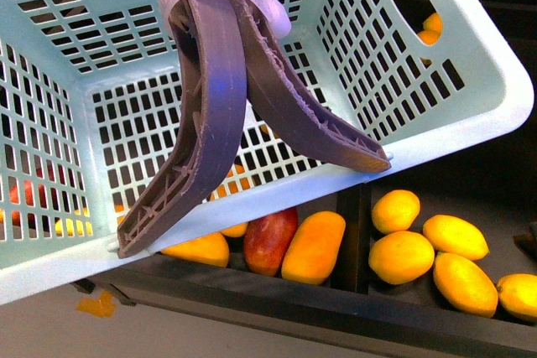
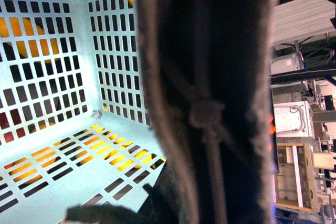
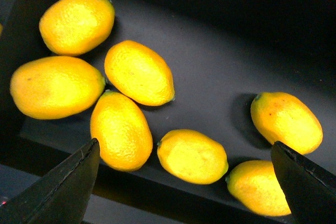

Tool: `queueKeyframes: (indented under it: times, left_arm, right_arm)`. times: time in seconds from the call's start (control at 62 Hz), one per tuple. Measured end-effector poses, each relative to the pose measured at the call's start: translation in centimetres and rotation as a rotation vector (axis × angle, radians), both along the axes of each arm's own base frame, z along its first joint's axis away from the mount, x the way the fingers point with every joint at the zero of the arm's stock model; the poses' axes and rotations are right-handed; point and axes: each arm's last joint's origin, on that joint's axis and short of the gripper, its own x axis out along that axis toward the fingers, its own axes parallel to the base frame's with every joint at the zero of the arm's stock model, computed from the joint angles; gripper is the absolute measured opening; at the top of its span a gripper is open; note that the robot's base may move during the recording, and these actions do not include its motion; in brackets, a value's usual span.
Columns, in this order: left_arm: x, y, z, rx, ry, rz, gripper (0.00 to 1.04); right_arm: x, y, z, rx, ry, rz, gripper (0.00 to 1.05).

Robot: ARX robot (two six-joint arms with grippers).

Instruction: Pick lemon and mango into basket

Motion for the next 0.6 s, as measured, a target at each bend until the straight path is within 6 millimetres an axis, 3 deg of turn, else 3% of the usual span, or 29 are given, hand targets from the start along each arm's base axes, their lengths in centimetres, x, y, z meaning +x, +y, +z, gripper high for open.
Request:
queueKeyframes:
  times: [0.258, 0.597]
  left_arm:
    - [0.0, 0.0, 0.0, 0.000, 0.000, 0.001, 0.04]
    - [0.0, 0.0, 0.0, 0.000, 0.000, 0.001, 0.04]
  right_arm:
    - [2.3, 0.4, -2.9, -0.110, 0.078, 0.162, 0.96]
    - [4.7, 1.2, -4.9, -0.142, 0.119, 0.246, 0.96]
